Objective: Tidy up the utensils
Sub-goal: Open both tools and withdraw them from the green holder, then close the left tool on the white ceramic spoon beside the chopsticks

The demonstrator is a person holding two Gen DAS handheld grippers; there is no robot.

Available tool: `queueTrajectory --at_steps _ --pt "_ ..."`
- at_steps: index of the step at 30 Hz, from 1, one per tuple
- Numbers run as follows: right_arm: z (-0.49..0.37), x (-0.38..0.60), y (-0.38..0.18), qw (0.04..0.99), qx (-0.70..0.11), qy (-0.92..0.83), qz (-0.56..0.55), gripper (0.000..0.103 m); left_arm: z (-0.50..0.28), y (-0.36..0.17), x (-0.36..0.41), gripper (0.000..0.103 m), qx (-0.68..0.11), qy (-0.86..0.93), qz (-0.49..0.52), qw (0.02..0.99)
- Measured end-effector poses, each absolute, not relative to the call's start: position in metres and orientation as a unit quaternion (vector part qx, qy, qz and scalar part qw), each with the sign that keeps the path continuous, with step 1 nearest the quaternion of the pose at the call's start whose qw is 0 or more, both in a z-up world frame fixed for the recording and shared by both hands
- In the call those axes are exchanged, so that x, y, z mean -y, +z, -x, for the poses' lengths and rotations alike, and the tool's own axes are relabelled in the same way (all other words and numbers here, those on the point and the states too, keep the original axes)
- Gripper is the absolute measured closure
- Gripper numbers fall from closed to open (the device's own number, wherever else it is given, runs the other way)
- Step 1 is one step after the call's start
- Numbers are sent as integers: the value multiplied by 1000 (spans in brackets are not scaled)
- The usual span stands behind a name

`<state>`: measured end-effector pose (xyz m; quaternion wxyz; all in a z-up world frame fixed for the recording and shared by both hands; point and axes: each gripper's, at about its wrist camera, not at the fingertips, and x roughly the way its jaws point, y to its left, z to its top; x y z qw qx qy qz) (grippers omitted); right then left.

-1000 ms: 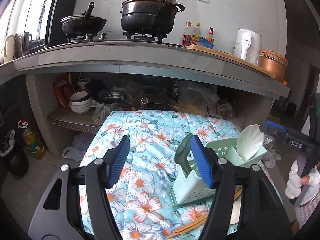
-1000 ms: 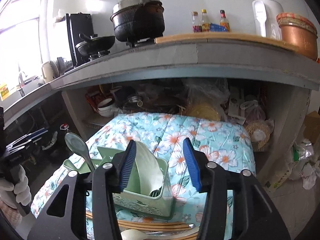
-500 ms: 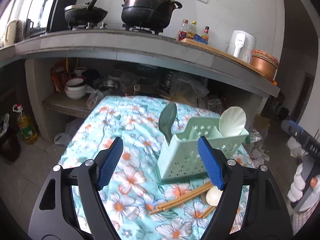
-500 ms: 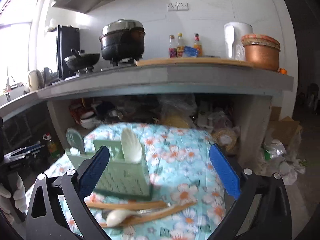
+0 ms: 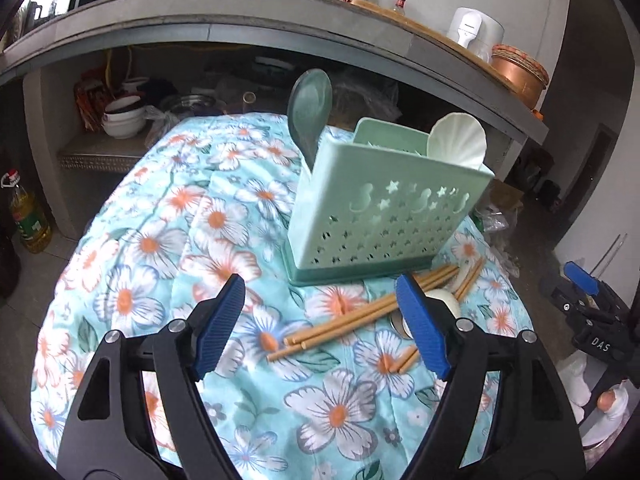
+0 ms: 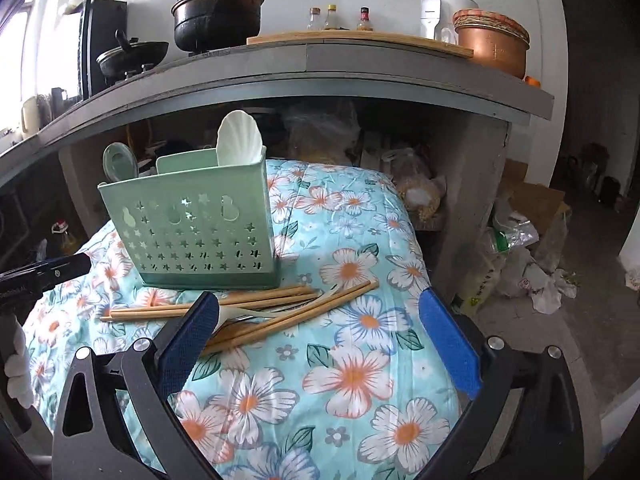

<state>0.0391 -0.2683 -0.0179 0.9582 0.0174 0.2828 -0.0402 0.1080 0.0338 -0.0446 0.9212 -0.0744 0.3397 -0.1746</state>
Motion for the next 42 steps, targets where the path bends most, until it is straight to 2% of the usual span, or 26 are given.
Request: queueTrajectory --at_steps 4,8,21,33,40,42 --pt "-37 266 -16 964 -261 -48 -7 6 -108 -51 -35 24 -346 -197 101 912" --pt "-41 266 -25 958 -279 -66 -2 6 -109 -57 -32 24 -353 -213 119 903" --pt "-45 285 -55 941 -327 -65 -56 6 -105 -58 4 24 -352 -237 34 905" --pt "-49 297 -68 933 -347 -59 -79 6 -90 -66 59 24 -344 -250 -115 898" --pt "-51 299 -73 929 -354 -59 -86 6 -88 -78 87 38 -344 -266 -179 883" --pt "-52 300 -75 928 -356 -59 -89 6 -88 -81 94 45 -344 -275 -191 877"
